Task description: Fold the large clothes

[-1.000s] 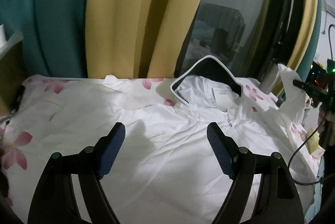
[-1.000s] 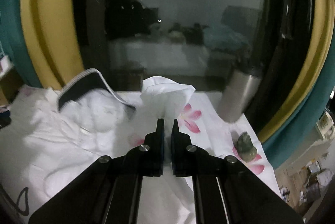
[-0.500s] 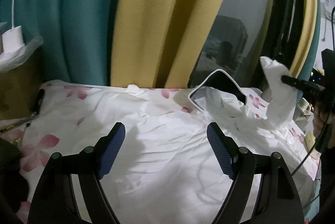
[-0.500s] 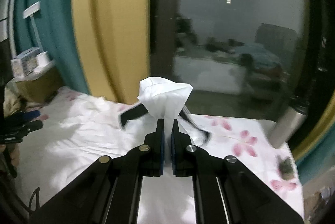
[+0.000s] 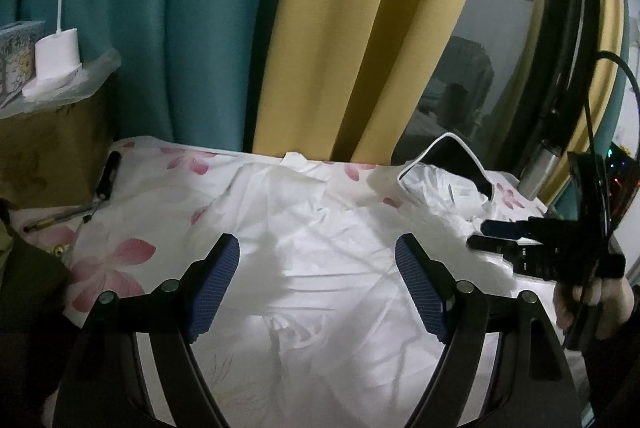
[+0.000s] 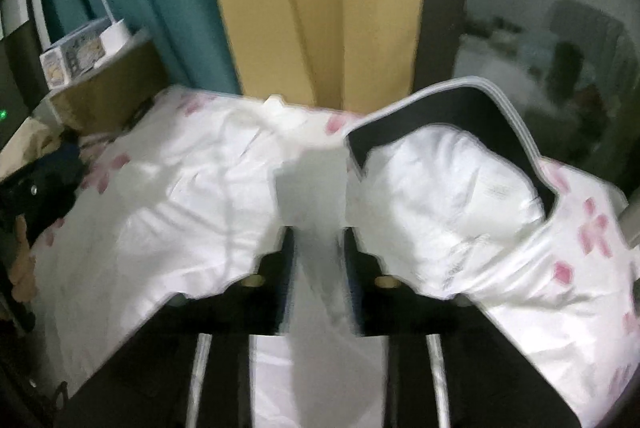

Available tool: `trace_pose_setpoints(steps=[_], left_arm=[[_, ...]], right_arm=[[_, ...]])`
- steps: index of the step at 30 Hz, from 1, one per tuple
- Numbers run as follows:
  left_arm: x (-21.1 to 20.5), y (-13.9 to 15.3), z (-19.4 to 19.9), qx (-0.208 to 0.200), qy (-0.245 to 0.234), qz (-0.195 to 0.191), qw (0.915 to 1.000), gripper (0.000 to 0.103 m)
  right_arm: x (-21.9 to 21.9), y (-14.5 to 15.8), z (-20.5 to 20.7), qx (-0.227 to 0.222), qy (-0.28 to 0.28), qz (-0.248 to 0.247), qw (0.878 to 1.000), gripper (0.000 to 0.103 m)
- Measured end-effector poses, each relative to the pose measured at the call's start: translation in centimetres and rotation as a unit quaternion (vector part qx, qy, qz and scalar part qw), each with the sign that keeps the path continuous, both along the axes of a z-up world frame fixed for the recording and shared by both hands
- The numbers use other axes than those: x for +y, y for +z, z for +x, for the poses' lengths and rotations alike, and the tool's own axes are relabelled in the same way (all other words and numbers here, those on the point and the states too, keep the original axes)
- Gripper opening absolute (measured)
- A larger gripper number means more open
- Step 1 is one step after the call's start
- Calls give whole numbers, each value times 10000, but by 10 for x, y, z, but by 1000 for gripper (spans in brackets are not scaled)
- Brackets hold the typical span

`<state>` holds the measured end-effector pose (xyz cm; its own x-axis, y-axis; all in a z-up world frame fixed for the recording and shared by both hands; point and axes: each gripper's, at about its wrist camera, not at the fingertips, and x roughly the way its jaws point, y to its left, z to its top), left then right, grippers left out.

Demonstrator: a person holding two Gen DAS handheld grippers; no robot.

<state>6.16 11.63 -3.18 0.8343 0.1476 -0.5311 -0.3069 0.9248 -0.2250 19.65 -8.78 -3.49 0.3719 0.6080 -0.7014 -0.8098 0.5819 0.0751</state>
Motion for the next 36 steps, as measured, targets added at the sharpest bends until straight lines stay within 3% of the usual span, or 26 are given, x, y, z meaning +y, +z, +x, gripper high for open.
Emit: trace_pose_setpoints(steps=[1,8,12,16,20,29,30,32,35,36], left_arm=[[-1,0,0,24,-2,2,10000,83],[-10,-5,9,216,-78,3,9997,83],[-23,-10,25,369,-288,17,9989,83],[-44,-12,50,528,-673,96,9963,83],[-64,-17,84,723,-1058,173,9916,83],[-89,-58,162,1289,-1834,-31,9746,82],[-90,-63,164,1351,-1926,-85,9719,76],[-91,-73,164,1457,-2049,-168,9677,29],[-91,-79,151,1448,-2182,-76,9651,8],[-91,-78,146,1425,-2188,-47,9653,7]], right_arm=[[-2,-3,-4,43,55,20,10000,61],[-37,-1,-24,36,39,-34,10000,61],[-81,3,-9,-63,-476,-2,9988,61],[-121,-9,19,-194,-1276,-311,9911,61],[-139,-29,39,64,-1622,-565,9851,61],[-138,-54,14,367,-1209,-769,9890,61],[-139,-56,10,331,-1188,-789,9892,61],[-143,-55,4,353,-1121,-749,9902,61],[-156,-47,0,379,-1104,-567,9915,61],[-161,-43,0,341,-1126,-524,9917,61]])
